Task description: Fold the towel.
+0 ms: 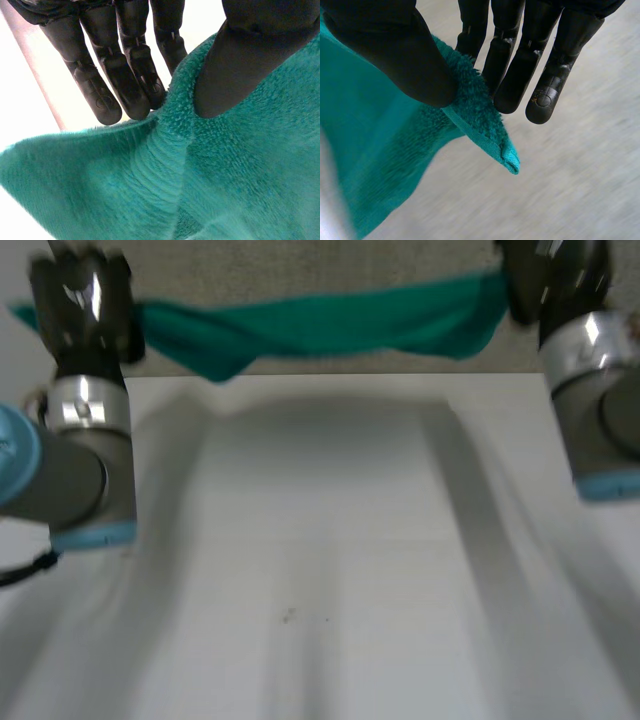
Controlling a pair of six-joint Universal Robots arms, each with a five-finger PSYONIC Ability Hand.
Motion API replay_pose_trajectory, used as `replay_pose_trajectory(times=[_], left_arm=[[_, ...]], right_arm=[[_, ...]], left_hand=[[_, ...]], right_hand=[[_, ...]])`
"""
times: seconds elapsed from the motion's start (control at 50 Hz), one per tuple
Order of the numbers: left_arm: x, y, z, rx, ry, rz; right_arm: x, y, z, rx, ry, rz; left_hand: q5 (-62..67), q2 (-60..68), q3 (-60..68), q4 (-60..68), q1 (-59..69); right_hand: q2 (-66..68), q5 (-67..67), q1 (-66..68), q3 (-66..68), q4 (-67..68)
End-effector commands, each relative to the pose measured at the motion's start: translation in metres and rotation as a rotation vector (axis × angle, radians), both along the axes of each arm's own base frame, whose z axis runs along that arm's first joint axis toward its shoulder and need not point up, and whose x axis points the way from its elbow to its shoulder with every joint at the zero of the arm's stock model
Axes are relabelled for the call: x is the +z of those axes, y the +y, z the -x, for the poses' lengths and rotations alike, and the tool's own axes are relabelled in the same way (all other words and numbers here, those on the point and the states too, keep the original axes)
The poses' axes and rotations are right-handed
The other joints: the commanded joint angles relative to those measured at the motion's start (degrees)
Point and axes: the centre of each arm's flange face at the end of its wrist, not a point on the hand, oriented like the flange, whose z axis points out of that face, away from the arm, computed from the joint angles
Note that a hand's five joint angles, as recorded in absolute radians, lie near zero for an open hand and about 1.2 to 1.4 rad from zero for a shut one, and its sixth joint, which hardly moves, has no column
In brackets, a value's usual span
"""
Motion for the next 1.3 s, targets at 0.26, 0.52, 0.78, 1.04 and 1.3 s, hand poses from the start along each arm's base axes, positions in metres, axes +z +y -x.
replay_pose_trajectory(times=[0.26, 0.52, 0.78, 1.04, 1.3], left_arm=[[-0.158, 0.055, -0.016, -0.016, -0.324, -0.671], [-0.122, 0.143, -0.055, -0.025, -0.593, -1.017], [-0.124, 0.102, -0.033, -0.028, -0.561, -0.867], [-0.063, -0.019, 0.019, 0.105, -0.597, -0.308], [0.106, -0.013, 0.016, 0.159, -0.146, 0.269]], right_arm=[[-0.166, 0.045, 0.023, -0.062, 0.372, -0.812], [-0.141, 0.111, 0.088, -0.107, 0.911, -0.907], [-0.134, 0.081, 0.077, -0.164, 0.732, -0.800], [-0.012, -0.027, 0.020, -0.214, 0.258, -0.262], [0.120, -0.004, 0.032, -0.135, -0.160, 0.170]], left_hand=[[16.03, 11.22, 11.60, 11.46, 14.66], [16.03, 11.22, 11.60, 11.46, 14.66], [16.03, 11.22, 11.60, 11.46, 14.66], [16.03, 11.22, 11.60, 11.46, 14.66], [16.03, 11.22, 11.60, 11.46, 14.66]], right_hand=[[12.66, 12.70, 23.79, 12.10, 11.62], [12.66, 12.70, 23.79, 12.10, 11.62], [12.66, 12.70, 23.79, 12.10, 11.62], [12.66, 12.70, 23.79, 12.10, 11.62], [12.66, 12.70, 23.79, 12.10, 11.62]])
